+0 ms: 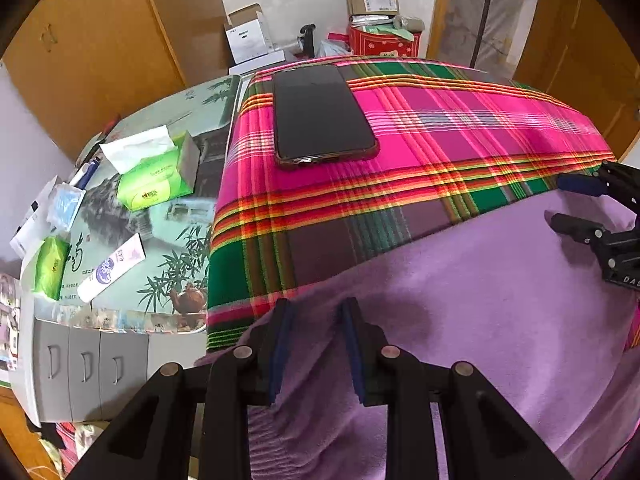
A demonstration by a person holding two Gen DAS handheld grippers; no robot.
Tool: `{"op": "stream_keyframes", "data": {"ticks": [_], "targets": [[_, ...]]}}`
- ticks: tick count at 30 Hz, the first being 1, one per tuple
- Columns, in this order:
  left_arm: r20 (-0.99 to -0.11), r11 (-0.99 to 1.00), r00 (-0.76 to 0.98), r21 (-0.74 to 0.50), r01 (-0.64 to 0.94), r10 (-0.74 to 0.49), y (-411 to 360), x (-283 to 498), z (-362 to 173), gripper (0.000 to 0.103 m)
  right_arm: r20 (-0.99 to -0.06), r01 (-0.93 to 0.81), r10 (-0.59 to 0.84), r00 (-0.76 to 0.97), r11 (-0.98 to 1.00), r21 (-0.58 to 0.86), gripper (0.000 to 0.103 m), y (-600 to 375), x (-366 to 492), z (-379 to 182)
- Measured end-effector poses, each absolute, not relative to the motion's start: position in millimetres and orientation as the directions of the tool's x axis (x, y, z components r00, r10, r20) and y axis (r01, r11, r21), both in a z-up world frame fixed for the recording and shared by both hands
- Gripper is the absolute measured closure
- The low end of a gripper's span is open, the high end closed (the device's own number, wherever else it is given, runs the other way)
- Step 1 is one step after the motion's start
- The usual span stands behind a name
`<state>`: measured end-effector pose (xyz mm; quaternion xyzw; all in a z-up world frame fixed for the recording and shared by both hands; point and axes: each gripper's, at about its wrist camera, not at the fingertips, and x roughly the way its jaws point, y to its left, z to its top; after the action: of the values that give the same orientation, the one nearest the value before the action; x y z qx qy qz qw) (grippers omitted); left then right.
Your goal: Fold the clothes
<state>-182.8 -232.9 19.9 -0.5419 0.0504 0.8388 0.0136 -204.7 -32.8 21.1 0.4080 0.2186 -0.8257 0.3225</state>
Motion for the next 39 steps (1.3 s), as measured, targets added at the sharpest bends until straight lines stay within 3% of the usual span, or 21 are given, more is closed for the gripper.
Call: {"op": "stream_keyframes", "data": {"ticks": [8, 13, 20, 24, 26, 29, 31, 35, 37, 39], "targets": [[-0.905, -0.99, -0.421, 0.104, -0.1, -0.053, -240, -185, 19, 0.061, -0.829, 0.755, -0.398, -0.392, -0.654, -0.043, 0.044, -48, -212, 15], [-0.888, -0.983, -0.457, 0.118, -0.139, -0.042, -241, -180, 17, 0.057, -0.825, 0.747, -0.44, -0.355, -0.664, 0.033, 0.039, -43, -221, 11], [-0.893, -0.99, -0.449, 0.071, -0.125, -0.008, -247, -182, 17, 0.057, -0.832, 0.75, -0.429, -0.352, -0.661, 0.024, 0.038, -48, -222, 11], [-0.896, -0.989, -0.444, 0.05, -0.138, 0.017, -247, -182, 17, 0.066, -0.828, 0.747, -0.432, -0.358, -0.665, 0.024, 0.038, -48, -221, 11], [-0.894, -0.987, -0.448, 0.047, -0.157, 0.029, -243, -181, 17, 0.077, -0.825, 0.748, -0.437, -0.359, -0.663, 0.026, 0.039, -46, -221, 11], [-0.891, -0.979, -0.455, 0.077, -0.19, 0.018, -233, -178, 18, 0.092, -0.823, 0.754, -0.446, -0.351, -0.656, 0.033, 0.047, -45, -219, 12], [-0.889, -0.974, -0.458, 0.097, -0.206, 0.008, -228, -177, 18, 0.096, -0.821, 0.762, -0.456, -0.343, -0.646, 0.041, 0.056, -44, -216, 12], [-0.883, -0.978, -0.468, 0.069, -0.197, 0.032, -234, -175, 18, 0.098, -0.817, 0.762, -0.466, -0.338, -0.646, 0.053, 0.07, -41, -214, 13], [-0.879, -0.983, -0.475, 0.047, -0.176, 0.043, -238, -174, 19, 0.099, -0.815, 0.763, -0.473, -0.334, -0.644, 0.061, 0.09, -40, -211, 14], [-0.873, -0.983, -0.487, 0.064, -0.172, 0.029, -235, -171, 20, 0.099, -0.813, 0.767, -0.463, -0.352, -0.641, 0.033, 0.094, -41, -204, 15]]}}
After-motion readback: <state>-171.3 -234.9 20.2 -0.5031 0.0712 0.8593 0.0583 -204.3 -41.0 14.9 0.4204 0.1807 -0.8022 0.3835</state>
